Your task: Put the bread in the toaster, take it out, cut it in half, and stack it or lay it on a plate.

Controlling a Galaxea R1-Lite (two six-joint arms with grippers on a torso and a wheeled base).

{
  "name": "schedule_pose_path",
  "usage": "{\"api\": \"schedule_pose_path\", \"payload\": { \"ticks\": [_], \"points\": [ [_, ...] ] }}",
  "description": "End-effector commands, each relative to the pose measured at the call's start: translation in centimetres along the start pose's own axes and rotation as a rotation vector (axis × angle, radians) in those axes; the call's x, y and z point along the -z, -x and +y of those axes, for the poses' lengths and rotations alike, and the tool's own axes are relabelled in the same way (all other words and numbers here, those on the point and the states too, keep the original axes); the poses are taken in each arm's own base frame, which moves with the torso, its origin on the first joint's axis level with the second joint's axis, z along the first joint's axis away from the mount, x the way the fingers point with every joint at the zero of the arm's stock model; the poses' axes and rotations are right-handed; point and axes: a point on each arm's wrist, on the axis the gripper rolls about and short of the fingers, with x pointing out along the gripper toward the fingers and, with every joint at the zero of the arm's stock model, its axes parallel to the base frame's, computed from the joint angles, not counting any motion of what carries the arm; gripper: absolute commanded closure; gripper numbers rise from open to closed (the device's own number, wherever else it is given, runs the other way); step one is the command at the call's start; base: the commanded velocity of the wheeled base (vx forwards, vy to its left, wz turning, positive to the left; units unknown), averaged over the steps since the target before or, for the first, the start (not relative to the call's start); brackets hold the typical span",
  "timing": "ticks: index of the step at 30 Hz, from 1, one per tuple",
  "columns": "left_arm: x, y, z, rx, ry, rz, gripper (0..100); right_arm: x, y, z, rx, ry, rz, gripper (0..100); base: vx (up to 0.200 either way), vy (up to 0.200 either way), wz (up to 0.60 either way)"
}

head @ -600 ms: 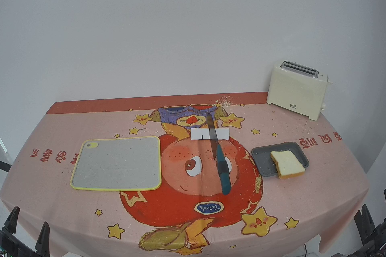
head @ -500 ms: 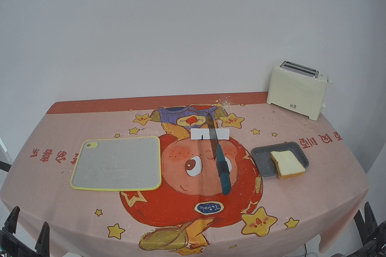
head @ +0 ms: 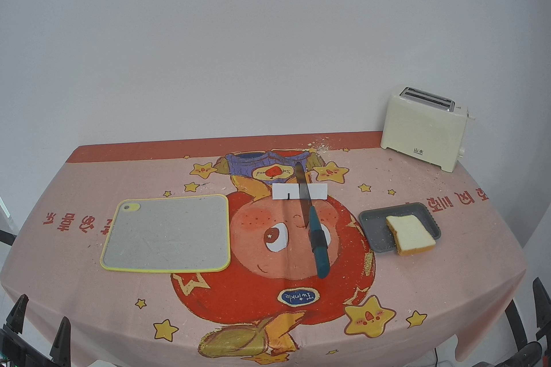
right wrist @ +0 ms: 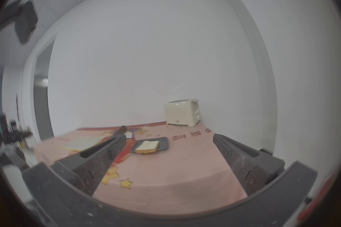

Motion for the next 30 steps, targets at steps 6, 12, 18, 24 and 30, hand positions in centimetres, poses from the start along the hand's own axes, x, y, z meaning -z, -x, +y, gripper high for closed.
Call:
{"api": "schedule_pose_path", "payload": {
  "ticks": [6,12,18,24,30],
  "points": [
    [0.5,-0.1,0.0,-0.001,0.000,0.013,0,-3.6,-3.7,2.0,-0.165,-0.900,0.456,0,0.000,0.000,0.00],
    [0.5,-0.1,0.0,-0.001,0.000,0.013,0,-4.4,-6.2,2.7,-0.142,-1.094,0.683,0,0.000,0.000,0.00],
    [0.5,-0.1,0.0,-0.001,0.000,0.013,0,-3.9,-10.8,2.5,-0.084,-1.106,0.714,0,0.000,0.000,0.00],
    [0.5,-0.1,0.0,-0.001,0.000,0.013,0,-1.9,-15.2,1.9,-0.015,-1.109,0.776,0,0.000,0.000,0.00],
    [0.5,-0.1,0.0,-0.001,0.000,0.013,0,1.6,-17.6,0.8,0.033,-1.079,0.841,0,0.000,0.000,0.00]
  ]
}}
